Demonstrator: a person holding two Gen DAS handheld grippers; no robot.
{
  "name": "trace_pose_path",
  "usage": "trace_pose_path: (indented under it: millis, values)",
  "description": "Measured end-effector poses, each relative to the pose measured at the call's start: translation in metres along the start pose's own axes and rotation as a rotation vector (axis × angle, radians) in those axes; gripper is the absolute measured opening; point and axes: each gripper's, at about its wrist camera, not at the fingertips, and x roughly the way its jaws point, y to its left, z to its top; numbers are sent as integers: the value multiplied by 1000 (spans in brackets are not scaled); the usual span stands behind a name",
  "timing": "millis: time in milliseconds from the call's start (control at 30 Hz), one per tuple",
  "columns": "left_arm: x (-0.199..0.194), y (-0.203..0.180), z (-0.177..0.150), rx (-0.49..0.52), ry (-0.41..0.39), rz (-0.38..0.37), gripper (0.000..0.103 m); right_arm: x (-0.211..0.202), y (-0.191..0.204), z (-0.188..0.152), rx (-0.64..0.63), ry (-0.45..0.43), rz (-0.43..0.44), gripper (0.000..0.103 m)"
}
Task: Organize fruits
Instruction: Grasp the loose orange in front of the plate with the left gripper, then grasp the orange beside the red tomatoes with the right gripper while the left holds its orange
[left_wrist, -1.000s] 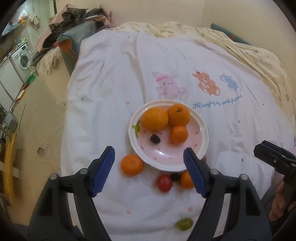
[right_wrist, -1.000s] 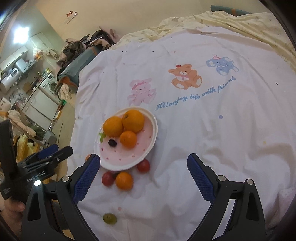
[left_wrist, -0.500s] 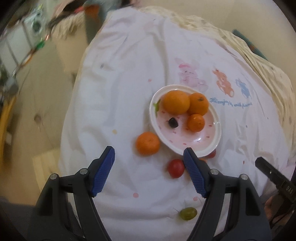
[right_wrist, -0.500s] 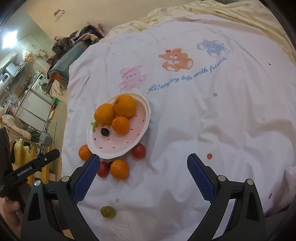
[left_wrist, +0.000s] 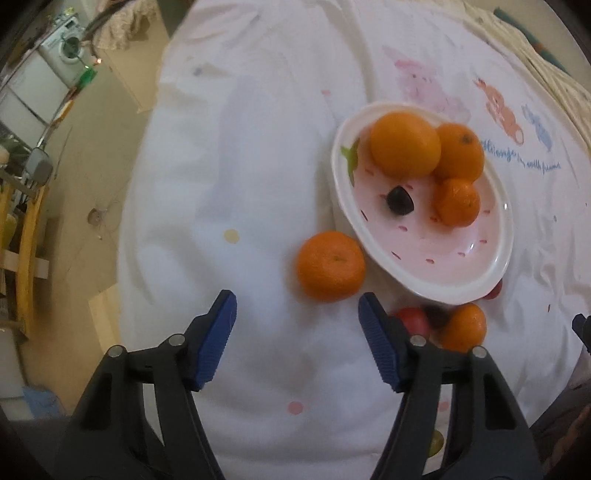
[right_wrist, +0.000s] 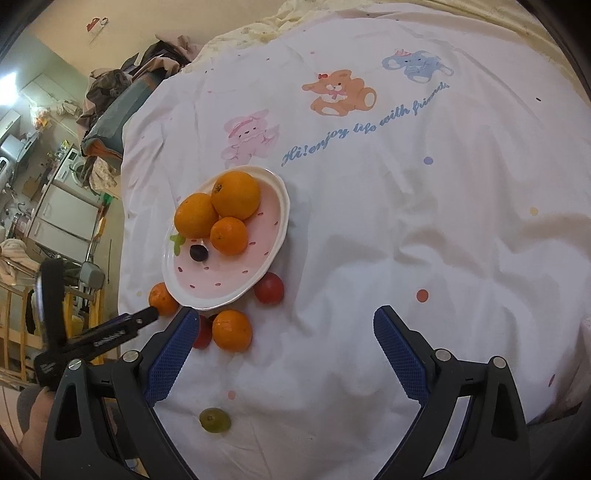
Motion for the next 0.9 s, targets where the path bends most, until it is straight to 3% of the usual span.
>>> trace_pose_path:
  millis: [200, 433, 533, 900]
  values:
    - [13, -10, 10, 79, 10, 24, 62, 5, 3, 0, -10, 22, 11, 97]
    - [23, -27, 19, 170, 11, 16, 41, 12, 6, -3, -31, 51, -9, 97]
    - [21, -30, 16, 195, -14, 39, 40, 10, 8, -3, -42, 48, -11, 97]
    - [-11, -27, 6, 162, -32, 0, 39, 9, 7, -1, -40, 46, -17, 97]
